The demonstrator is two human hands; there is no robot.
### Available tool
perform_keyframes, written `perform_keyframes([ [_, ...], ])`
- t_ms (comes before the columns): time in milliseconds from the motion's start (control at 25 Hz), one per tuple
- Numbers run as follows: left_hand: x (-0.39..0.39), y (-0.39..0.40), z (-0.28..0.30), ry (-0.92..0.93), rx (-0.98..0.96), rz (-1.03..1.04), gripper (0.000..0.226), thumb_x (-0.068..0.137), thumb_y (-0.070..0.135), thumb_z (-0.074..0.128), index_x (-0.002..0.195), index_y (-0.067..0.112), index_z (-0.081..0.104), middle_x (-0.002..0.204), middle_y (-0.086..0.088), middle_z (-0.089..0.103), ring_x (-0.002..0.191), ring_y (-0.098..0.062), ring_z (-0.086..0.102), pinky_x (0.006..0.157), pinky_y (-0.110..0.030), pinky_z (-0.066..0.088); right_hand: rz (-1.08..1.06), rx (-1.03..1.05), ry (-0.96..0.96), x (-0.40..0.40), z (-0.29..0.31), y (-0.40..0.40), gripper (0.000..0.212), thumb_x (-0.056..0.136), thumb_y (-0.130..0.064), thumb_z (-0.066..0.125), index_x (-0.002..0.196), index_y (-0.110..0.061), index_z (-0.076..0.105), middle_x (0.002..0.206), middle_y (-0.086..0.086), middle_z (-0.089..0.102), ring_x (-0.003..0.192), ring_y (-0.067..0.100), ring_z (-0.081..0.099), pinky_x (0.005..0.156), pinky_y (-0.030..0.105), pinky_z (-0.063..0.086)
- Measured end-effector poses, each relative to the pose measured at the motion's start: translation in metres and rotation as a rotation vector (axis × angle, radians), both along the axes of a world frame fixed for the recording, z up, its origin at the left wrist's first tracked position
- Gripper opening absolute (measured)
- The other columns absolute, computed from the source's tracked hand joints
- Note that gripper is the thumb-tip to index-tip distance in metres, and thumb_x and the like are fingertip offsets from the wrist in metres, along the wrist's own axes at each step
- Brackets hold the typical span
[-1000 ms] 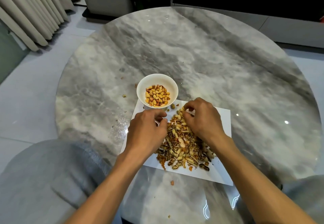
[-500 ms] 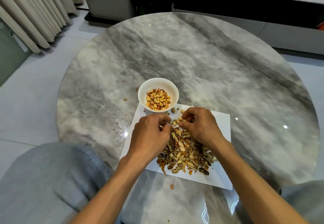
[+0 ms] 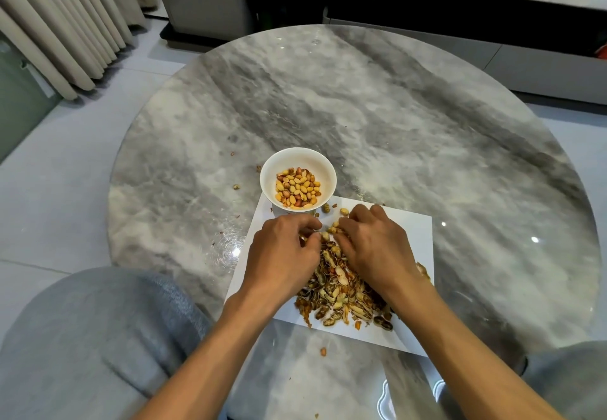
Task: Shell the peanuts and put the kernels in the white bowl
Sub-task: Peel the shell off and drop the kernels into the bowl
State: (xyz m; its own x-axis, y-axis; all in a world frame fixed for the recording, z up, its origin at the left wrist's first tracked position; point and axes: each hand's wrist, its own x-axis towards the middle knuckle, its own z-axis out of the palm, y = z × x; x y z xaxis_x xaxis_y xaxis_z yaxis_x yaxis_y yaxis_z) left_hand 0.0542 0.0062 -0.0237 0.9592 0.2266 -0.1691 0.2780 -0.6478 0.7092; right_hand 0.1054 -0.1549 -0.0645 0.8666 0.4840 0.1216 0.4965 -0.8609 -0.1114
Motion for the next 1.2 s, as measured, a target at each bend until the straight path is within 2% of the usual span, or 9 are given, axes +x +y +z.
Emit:
perform_keyframes([
  [160,0.0,0.001,0.0,-0.009,-0.004,0.004,0.019,0.092,0.028,0.065,0.109,0.028,0.073,0.105,0.011,0.074,0.089,-0.007,0.067,0.079,-0.02,0.048,0.007,-0.022,-0.126,-0.004,-0.009,0.001,0.011,0.084,-0.017,0.076,0.089,-0.01,0.069,0.076,0.006,0.064,0.068,0.026,0.057,0.049,0.033,0.045],
  [280,0.0,0.0,-0.002,-0.013,-0.007,-0.008,0.019,0.092,0.028,0.065,0.109,0.028,0.074,0.105,0.011,0.074,0.088,-0.005,0.066,0.078,-0.019,0.046,-0.018,0.065,-0.077,-0.004,-0.009,-0.002,0.007,0.089,-0.015,0.07,0.094,-0.01,0.07,0.077,0.006,0.068,0.07,0.027,0.06,0.05,0.035,0.047],
  [440,0.001,-0.001,0.003,-0.049,-0.236,0.046,0.018,0.09,0.024,0.07,0.107,0.031,0.074,0.095,0.013,0.074,0.085,-0.001,0.066,0.081,-0.026,0.055,-0.269,0.771,0.444,-0.01,0.024,-0.005,0.014,0.098,-0.018,0.062,0.101,-0.02,0.075,0.085,-0.006,0.075,0.08,0.011,0.067,0.071,0.029,0.054],
  [520,0.002,-0.003,0.007,-0.09,-0.443,0.037,0.022,0.088,0.02,0.074,0.105,0.034,0.074,0.088,0.012,0.074,0.084,-0.002,0.067,0.081,-0.029,0.057,-0.294,1.042,0.692,-0.019,0.044,-0.005,0.02,0.1,-0.015,0.057,0.097,-0.021,0.076,0.082,-0.002,0.074,0.071,0.009,0.063,0.067,0.025,0.052],
  [600,0.0,-0.006,0.012,-0.144,-0.548,0.019,0.025,0.085,0.015,0.076,0.101,0.035,0.075,0.089,0.014,0.075,0.082,-0.005,0.068,0.082,-0.029,0.058,-0.279,1.182,0.815,-0.028,0.055,-0.005,0.024,0.101,-0.012,0.054,0.096,-0.017,0.076,0.079,0.004,0.071,0.066,0.013,0.056,0.062,0.024,0.05],
  [760,-0.001,-0.006,0.016,-0.227,-0.641,-0.013,0.025,0.085,0.01,0.076,0.103,0.027,0.077,0.086,0.01,0.075,0.08,-0.013,0.068,0.083,-0.038,0.059,-0.272,1.276,0.842,-0.034,0.063,-0.004,0.023,0.1,-0.013,0.054,0.094,-0.013,0.077,0.078,0.007,0.07,0.065,0.018,0.056,0.064,0.026,0.052],
  [920,0.002,-0.003,0.012,-0.25,-0.646,-0.083,0.022,0.086,0.009,0.074,0.106,0.019,0.078,0.098,0.002,0.074,0.089,-0.018,0.068,0.086,-0.047,0.057,-0.256,1.313,0.812,-0.036,0.069,0.0,0.019,0.087,-0.023,0.064,0.094,-0.015,0.079,0.076,0.004,0.074,0.065,0.017,0.064,0.067,0.026,0.056],
  [1040,0.002,-0.003,0.009,-0.276,-0.62,-0.089,0.02,0.088,0.005,0.072,0.101,0.018,0.079,0.097,0.001,0.072,0.093,-0.016,0.068,0.089,-0.044,0.057,-0.241,1.319,0.831,-0.034,0.069,-0.004,0.019,0.084,-0.023,0.065,0.091,-0.014,0.081,0.073,0.009,0.073,0.066,0.02,0.064,0.068,0.027,0.057],
  [1200,0.003,-0.003,0.01,-0.297,-0.637,-0.111,0.022,0.084,0.017,0.07,0.104,0.022,0.079,0.099,0.001,0.071,0.096,-0.017,0.068,0.088,-0.038,0.056,-0.291,1.367,0.937,-0.031,0.065,-0.004,0.022,0.082,-0.023,0.068,0.098,-0.013,0.08,0.08,0.018,0.072,0.071,0.025,0.064,0.069,0.03,0.055],
])
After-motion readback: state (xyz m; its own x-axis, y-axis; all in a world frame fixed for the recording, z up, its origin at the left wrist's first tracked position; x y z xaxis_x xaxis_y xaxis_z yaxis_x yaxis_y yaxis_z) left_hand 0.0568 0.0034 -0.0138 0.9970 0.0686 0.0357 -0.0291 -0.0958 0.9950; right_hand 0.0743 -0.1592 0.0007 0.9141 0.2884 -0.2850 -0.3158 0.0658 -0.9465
